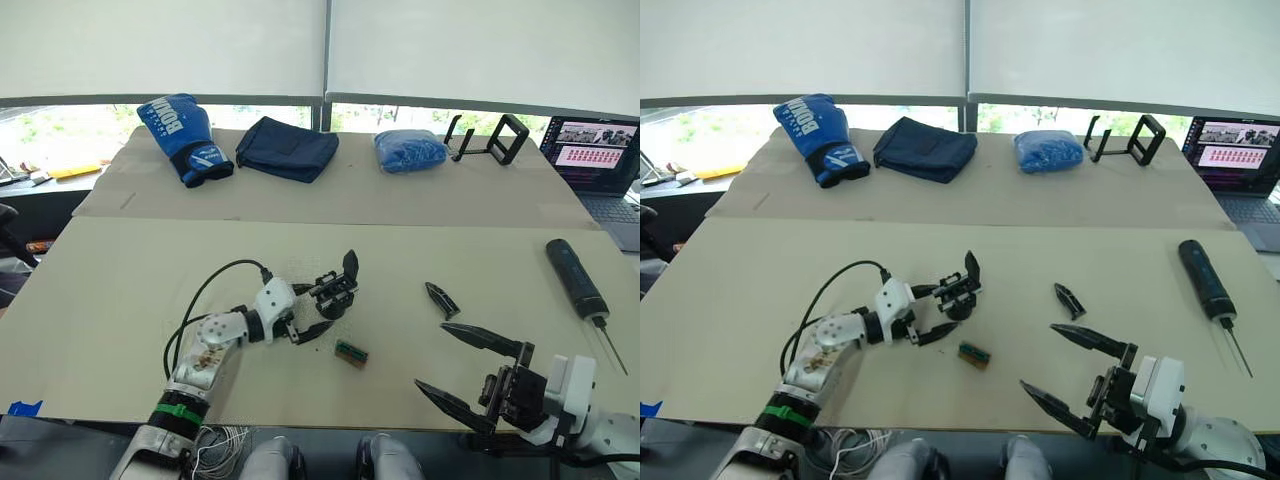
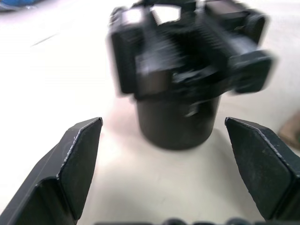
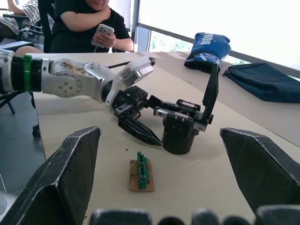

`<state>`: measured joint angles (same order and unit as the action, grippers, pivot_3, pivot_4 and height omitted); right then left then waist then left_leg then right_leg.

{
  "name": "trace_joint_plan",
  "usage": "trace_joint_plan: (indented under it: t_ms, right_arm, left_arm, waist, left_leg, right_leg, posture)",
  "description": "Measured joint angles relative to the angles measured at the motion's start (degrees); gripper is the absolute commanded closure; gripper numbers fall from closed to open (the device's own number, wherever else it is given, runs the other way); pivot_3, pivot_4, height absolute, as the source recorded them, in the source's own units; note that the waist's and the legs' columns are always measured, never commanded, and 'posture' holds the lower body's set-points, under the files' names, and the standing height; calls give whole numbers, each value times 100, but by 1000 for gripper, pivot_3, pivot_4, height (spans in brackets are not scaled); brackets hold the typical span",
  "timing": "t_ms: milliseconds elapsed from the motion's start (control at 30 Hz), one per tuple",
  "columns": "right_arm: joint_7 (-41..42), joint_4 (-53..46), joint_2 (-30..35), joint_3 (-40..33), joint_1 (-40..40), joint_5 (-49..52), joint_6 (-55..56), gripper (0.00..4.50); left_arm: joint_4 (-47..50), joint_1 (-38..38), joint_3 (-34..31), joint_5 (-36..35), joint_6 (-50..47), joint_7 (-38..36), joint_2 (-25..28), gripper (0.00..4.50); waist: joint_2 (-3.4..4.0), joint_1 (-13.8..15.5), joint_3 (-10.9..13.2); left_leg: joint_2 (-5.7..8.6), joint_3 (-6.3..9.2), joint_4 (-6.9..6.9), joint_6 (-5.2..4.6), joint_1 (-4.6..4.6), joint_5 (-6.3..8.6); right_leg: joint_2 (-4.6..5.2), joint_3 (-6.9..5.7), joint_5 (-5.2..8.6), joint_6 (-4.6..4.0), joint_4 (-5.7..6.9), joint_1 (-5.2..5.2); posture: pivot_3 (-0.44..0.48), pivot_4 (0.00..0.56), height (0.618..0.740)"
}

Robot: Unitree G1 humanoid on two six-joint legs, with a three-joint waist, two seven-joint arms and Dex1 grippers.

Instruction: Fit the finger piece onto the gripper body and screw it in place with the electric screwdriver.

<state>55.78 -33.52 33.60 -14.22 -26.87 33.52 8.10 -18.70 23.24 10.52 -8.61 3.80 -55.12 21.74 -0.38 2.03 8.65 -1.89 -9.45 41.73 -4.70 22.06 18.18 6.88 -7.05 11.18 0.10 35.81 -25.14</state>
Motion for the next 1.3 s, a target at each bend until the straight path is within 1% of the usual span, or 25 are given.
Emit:
trace_joint_plan:
  t_ms: [133, 300, 367, 467, 533, 633, 833, 933, 1033, 1200, 1300]
  right_arm:
    - [-5, 3, -18, -1, -17, -11, 1, 0]
    - [32, 5, 1, -22, -8, -4, 0, 0]
    - [40, 5, 13, -45, -15, 5, 0, 0]
    - [40, 4, 38, -106, -64, 25, 0, 0]
    - [48, 4, 59, -133, -87, 27, 0, 0]
    - [63, 4, 75, -203, -106, 27, 0, 0]
    - [87, 4, 87, -224, -118, 25, 0, 0]
    - [85, 4, 86, -224, -122, 18, 0, 0]
    - [84, 4, 84, -224, -128, -11, 1, 0]
    - [94, 4, 82, -222, -103, -29, 1, 0]
    - [115, 7, 82, -221, -87, -54, 1, 0]
  left_arm:
    - [-768, 506, -42, -83, 167, -602, 88, 86]
    - [-2045, 1322, 0, -153, 490, -1868, -31, 86]
    - [-2452, 1563, 56, -86, 710, -2106, -115, 86]
    - [-3168, 1999, 113, 153, 1150, -2224, -341, 86]
    - [-3442, 2143, 113, 195, 1321, -2262, -547, 86]
    - [-3669, 2234, 106, 233, 1516, -2273, -704, 86]
    - [-4019, 2405, 80, 399, 1789, -2288, -799, 86]
    - [-4129, 2459, 79, 459, 1918, -2252, -810, 839]
    - [-4244, 2496, 44, 466, 1997, -2217, -804, 2165]
    - [-4253, 2480, -1, 474, 2038, -2211, -804, 2154]
    - [-4081, 2353, -109, 409, 1974, -2149, -809, 2154]
  waist:
    - [1, -7, -1]
    - [0, 8, 0]
    - [-1, 10, 0]
    - [-3, 20, 1]
    - [-3, 7, 2]
    - [-3, 1, 2]
    - [-4, 16, 2]
    - [-4, 14, 2]
    - [-4, 3, 1]
    - [-4, -6, 1]
    - [-3, -19, 1]
  left_leg:
    - [1, 0, 0, 0, 1, 0]
    - [3, -4, 1, 0, 9, -1]
    - [5, -3, 2, -1, 11, -1]
    - [9, -2, 2, -3, 14, 0]
    - [9, -3, 3, -7, 15, 2]
    - [8, -2, 3, -9, 14, 3]
    - [9, 2, 4, -15, 14, 6]
    - [9, 1, 5, -21, 13, 10]
    - [9, 2, 5, -22, 12, 10]
    - [8, 1, 5, -22, 10, 10]
    - [8, 2, 5, -21, 9, 9]
  right_leg:
    - [-2, 0, 1, 2, 0, 1]
    - [-11, 1, 0, 1, -3, -3]
    - [-12, 1, 0, 0, -4, -2]
    - [-11, 1, -2, 0, -6, -1]
    - [-12, 2, -2, 1, -8, -1]
    - [-12, 2, -2, 1, -8, -1]
    - [-8, 1, -2, 2, -8, 1]
    - [-5, 1, -2, 3, -8, 1]
    - [-6, 1, -3, 3, -7, 1]
    - [-6, 2, -3, 3, -6, 1]
    - [-5, 3, -3, 3, -4, 1]
  posture:
    - [0, 150, 740]
    - [0, 150, 740]
    - [0, 150, 740]
    - [0, 150, 740]
    - [0, 150, 740]
    - [0, 150, 740]
    - [0, 150, 740]
    - [0, 150, 740]
    - [0, 150, 740]
    - [0, 150, 740]
    - [0, 150, 740]
